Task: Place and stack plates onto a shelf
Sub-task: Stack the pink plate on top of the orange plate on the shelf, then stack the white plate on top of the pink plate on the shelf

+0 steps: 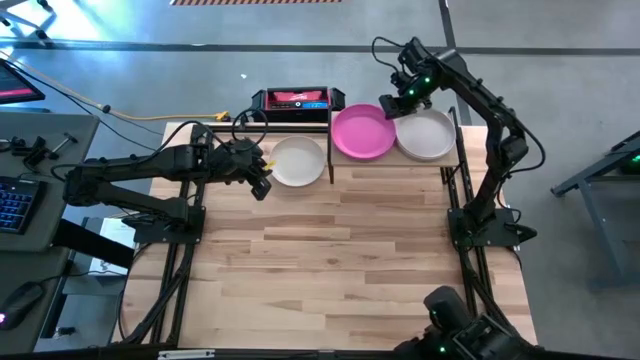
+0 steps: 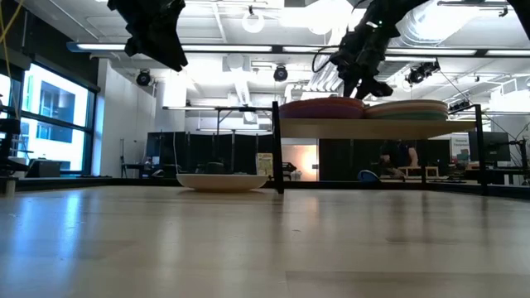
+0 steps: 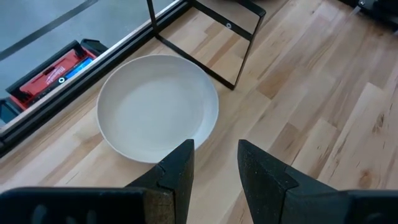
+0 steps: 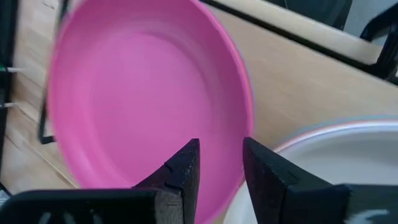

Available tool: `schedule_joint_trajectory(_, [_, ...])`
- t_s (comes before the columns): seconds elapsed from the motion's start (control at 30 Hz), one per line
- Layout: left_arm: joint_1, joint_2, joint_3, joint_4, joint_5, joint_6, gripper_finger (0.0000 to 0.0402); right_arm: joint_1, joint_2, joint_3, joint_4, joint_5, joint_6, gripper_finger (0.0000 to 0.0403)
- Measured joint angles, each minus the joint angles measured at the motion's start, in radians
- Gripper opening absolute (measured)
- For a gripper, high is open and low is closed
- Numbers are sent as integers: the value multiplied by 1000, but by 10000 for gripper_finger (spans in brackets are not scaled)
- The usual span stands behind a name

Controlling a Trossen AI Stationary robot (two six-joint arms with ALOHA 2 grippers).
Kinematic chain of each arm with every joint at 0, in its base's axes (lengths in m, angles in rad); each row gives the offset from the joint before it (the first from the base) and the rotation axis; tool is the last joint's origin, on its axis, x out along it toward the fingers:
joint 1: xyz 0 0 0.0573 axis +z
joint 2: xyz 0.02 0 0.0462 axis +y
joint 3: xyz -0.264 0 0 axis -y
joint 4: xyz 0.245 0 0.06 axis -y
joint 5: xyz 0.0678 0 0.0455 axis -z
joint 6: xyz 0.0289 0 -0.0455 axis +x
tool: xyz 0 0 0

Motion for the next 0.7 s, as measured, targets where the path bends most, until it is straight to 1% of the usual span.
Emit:
schedule_joint_trajectory(0.13, [20,9,0,1,-1,62,111,-1,0,59,-14,-6,1,100])
schedule_joint_trajectory(0.3, [71,58,0,1,8,177,111,22,0,143,-55,-8,-13,100])
schedule_joint_trajectory(0.53, [127,178,0,11,79,345,111,98,-1,224,-122,-15,-75,100])
schedule_joint_trajectory(0.7, [145,268,-1,56,81,448,111,155,-1,238,-131,-13,-99,100])
